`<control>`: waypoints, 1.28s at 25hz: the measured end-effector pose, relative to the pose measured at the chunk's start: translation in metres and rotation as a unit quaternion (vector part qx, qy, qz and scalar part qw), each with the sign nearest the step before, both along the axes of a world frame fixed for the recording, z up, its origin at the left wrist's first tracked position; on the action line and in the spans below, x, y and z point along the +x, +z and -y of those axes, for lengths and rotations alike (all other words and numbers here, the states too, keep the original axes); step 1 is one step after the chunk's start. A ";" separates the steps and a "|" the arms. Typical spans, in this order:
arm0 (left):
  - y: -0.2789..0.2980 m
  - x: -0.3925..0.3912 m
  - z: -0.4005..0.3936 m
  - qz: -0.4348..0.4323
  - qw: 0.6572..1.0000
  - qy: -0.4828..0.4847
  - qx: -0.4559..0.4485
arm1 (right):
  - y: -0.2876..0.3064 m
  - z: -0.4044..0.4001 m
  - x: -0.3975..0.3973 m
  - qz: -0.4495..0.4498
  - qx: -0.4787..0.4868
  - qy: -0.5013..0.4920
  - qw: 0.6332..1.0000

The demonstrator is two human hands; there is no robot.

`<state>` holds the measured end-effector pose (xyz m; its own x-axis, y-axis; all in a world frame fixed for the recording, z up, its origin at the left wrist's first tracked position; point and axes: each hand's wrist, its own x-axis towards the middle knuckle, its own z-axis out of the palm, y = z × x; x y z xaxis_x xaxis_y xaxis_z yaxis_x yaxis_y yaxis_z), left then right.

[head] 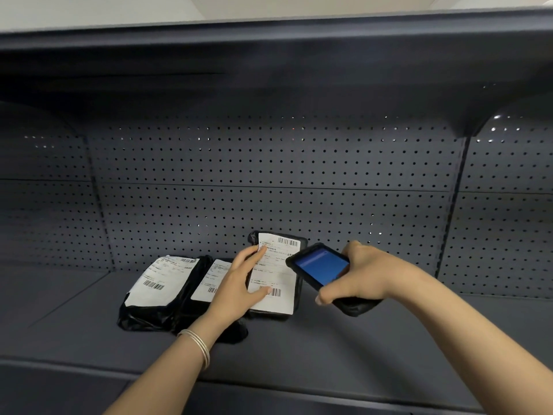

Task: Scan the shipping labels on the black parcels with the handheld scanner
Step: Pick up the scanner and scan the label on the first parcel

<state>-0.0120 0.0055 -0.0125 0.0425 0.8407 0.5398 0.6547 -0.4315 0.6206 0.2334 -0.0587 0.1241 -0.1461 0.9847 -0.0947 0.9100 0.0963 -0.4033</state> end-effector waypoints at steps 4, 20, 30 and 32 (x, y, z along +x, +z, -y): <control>-0.001 0.004 0.005 -0.010 1.000 0.008 -0.001 | -0.002 0.002 0.006 -0.002 -0.008 0.002 1.000; -0.001 0.011 0.007 -0.003 1.000 0.022 -0.012 | 0.003 0.014 0.026 -0.006 -0.010 0.023 1.000; 0.021 0.001 -0.023 0.116 0.975 -0.034 -0.185 | 0.000 0.009 0.006 -0.010 -0.014 0.012 1.000; 0.021 -0.009 -0.027 0.081 0.979 -0.024 -0.185 | -0.002 0.007 -0.007 -0.014 -0.017 0.007 1.000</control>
